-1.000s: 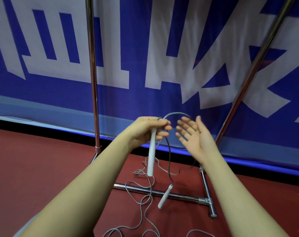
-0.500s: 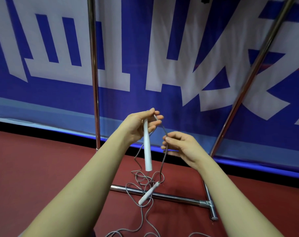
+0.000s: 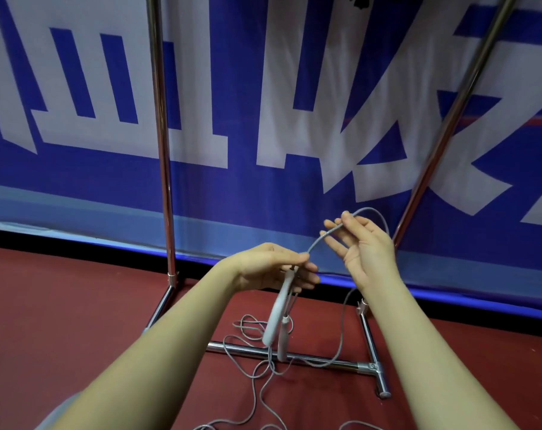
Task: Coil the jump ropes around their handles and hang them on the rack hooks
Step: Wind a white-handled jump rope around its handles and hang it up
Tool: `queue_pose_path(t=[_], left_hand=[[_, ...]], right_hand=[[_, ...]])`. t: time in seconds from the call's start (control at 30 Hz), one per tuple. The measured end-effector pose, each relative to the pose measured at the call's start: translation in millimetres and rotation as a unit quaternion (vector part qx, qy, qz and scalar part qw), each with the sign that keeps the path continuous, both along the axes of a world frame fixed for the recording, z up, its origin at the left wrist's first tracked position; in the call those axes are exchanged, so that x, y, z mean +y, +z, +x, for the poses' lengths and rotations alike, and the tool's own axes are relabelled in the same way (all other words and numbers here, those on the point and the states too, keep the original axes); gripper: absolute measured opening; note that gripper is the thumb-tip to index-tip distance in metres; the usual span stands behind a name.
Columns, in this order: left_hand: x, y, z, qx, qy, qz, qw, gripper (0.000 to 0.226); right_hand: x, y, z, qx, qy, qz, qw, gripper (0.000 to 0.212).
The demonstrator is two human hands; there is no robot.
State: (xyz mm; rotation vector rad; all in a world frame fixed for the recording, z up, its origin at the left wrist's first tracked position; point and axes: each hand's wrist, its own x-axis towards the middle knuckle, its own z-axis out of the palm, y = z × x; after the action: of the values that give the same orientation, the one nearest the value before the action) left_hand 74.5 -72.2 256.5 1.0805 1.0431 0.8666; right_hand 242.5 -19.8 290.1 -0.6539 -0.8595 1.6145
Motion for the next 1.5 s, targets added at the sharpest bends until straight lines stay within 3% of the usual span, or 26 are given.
queue_pose_path(t=[0.2, 0.3, 0.53, 0.6, 0.7, 0.8, 0.93, 1.17, 1.3, 1.5], left_hand=[[4.7, -5.2, 4.2, 0.044, 0.042, 0.039, 0.997, 0.006], [5.8, -7.2, 3.4, 0.061, 0.062, 0.038, 0.995, 0.011], [13.3, -4.6, -0.7, 0.034, 0.206, 0.036, 0.977, 0.015], [11.9, -4.0, -2.0, 0.052, 0.177, 0.018, 0.983, 0.014], [8.7, 0.3, -1.0, 0.081, 0.107, 0.011, 0.991, 0.015], [6.6, 7.3, -0.3, 0.082, 0.073, 0.021, 0.994, 0.017], [3.1, 10.8, -5.0, 0.058, 0.071, 0.021, 0.996, 0.019], [1.6, 3.6, 8.3, -0.007, 0.041, 0.013, 0.999, 0.042], [3.9, 1.7, 10.4, -0.024, 0.014, 0.002, 1.0, 0.061], [5.6, -2.8, 7.1, -0.058, 0.053, 0.082, 0.994, 0.016]], right_hand=[[8.4, -8.2, 2.8, 0.059, -0.059, -0.057, 0.995, 0.01], [12.2, -14.7, 1.9, 0.034, -0.061, -0.067, 0.995, 0.008], [13.9, -22.7, 4.2, -0.239, 0.05, -0.054, 0.968, 0.027], [13.3, -22.9, 1.3, -0.266, 0.024, 0.039, 0.963, 0.019], [12.9, -24.1, -1.5, -0.36, 0.025, 0.176, 0.916, 0.018], [12.9, -30.8, -2.0, -0.417, 0.093, 0.189, 0.884, 0.019], [13.3, -31.8, 1.1, -0.398, 0.109, 0.207, 0.887, 0.013], [13.1, -15.2, -4.0, -0.252, -0.017, 0.182, 0.95, 0.022], [16.5, -14.7, 1.6, -0.247, -0.082, 0.145, 0.955, 0.022], [26.4, -32.5, 4.5, -0.329, -0.115, 0.116, 0.93, 0.022]])
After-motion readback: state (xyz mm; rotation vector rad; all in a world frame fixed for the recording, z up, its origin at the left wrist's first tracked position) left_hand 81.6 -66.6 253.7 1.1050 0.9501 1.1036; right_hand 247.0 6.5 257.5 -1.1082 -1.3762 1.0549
